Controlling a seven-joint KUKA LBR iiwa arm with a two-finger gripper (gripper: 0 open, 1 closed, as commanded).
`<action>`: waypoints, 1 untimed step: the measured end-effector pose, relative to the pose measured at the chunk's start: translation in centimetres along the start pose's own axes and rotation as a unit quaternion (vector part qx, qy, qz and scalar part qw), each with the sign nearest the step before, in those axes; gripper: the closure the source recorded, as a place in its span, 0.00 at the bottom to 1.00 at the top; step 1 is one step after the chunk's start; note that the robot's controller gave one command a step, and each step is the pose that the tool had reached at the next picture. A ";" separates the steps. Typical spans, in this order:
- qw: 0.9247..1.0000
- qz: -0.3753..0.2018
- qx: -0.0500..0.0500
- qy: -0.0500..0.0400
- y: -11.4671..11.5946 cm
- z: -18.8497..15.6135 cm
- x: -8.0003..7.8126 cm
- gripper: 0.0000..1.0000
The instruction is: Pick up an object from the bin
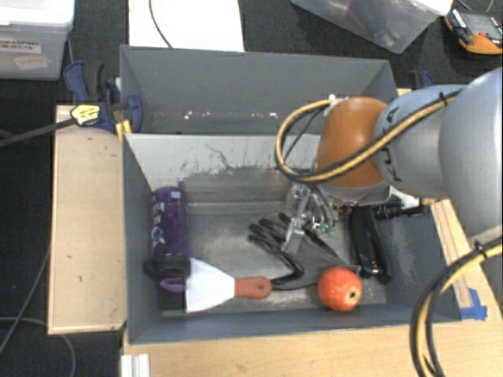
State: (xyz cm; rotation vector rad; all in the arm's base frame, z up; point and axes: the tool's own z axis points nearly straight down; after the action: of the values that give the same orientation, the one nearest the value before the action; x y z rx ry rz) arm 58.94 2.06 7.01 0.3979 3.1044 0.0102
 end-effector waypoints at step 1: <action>0.999 0.032 0.002 0.005 1.7 0.0 1.4 1.00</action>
Offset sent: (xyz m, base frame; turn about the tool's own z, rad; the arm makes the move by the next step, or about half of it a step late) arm 0.0000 0.0000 0.0000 0.0000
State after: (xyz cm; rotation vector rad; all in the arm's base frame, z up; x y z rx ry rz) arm 58.07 4.08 7.05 0.5000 3.1013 0.0054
